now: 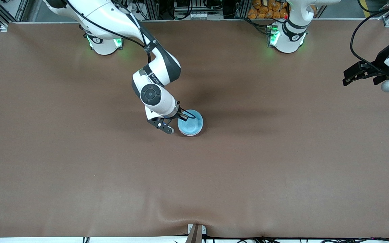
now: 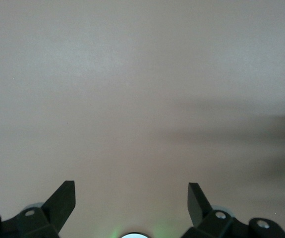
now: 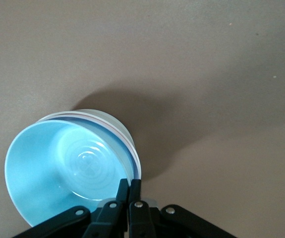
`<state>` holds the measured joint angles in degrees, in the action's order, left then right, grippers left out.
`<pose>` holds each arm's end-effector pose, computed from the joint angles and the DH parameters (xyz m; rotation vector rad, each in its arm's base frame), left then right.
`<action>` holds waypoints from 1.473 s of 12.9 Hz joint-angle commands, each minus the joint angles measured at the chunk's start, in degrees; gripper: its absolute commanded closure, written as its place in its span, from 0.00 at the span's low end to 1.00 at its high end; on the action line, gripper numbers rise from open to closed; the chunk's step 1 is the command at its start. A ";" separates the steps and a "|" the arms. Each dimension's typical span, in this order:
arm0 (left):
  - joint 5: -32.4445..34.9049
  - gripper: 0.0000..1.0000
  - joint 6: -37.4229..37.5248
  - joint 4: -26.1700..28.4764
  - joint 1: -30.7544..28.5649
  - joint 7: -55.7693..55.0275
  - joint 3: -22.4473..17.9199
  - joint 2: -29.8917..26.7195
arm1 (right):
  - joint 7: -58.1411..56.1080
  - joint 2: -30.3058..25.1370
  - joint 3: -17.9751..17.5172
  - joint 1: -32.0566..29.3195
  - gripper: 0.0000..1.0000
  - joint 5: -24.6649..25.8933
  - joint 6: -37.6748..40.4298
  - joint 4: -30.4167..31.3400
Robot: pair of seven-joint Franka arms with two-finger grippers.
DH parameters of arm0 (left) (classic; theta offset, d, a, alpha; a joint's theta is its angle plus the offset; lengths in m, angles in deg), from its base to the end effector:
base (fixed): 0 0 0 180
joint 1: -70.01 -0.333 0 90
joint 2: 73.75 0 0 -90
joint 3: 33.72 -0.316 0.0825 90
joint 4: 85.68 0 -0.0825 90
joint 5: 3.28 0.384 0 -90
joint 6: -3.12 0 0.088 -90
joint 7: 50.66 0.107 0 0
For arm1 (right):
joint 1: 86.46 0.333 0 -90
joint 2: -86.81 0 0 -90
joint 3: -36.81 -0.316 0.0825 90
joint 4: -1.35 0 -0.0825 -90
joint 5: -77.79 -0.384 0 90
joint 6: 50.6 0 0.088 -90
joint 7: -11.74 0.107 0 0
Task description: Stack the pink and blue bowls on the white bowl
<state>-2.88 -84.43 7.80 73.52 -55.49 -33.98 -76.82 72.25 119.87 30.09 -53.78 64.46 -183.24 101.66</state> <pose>0.5318 -0.0294 0.6215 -3.1301 -0.0433 0.0772 0.5151 0.4200 0.2439 -2.8768 0.8058 0.2808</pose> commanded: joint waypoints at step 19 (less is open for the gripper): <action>-0.93 0.00 -0.78 2.94 -0.25 0.44 0.08 -3.26 | -37.43 -7.93 6.91 -20.87 0.00 6.19 37.26 -22.96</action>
<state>-2.88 -84.43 9.08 73.51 -55.49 -33.98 -78.24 40.38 112.79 38.86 -70.08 68.43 -148.30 80.08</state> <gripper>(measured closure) 0.000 0.000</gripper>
